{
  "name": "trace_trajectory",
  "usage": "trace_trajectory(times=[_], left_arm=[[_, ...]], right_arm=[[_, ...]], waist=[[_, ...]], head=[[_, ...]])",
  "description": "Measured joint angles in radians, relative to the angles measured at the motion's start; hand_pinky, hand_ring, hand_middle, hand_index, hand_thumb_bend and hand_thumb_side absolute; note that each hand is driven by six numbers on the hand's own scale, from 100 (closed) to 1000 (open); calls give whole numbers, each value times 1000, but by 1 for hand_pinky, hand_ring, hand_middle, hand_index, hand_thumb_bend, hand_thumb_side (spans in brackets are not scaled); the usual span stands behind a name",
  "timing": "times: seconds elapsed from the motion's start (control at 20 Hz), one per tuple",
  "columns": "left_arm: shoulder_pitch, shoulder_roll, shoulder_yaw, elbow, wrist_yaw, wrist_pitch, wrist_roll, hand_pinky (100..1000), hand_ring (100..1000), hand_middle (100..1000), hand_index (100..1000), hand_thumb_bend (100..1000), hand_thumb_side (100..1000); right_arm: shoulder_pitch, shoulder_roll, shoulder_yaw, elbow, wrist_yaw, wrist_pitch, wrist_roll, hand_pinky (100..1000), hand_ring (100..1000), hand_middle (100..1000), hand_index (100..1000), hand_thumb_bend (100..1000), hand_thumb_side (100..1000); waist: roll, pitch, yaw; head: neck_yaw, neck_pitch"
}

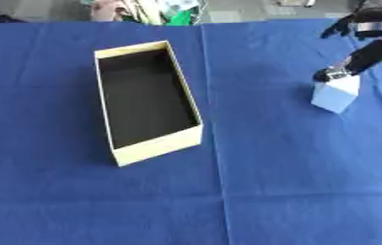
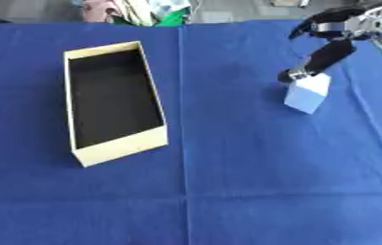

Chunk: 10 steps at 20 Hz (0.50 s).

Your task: Pick up objects on the table and place them in the box.

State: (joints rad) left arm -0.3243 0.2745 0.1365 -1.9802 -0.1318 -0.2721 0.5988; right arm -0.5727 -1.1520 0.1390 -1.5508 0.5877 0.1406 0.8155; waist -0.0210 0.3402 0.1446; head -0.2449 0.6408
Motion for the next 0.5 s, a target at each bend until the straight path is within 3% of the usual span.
trace_trajectory(times=[0.5], left_arm=[[1,0,0,0,0,0,0,471,685,635,728,100,695]], right_arm=[[97,-17,-47,-12,-71,27,-8,835,965,972,1000,521,717]], waist=[[0,1,-1]], head=[[5,0]])
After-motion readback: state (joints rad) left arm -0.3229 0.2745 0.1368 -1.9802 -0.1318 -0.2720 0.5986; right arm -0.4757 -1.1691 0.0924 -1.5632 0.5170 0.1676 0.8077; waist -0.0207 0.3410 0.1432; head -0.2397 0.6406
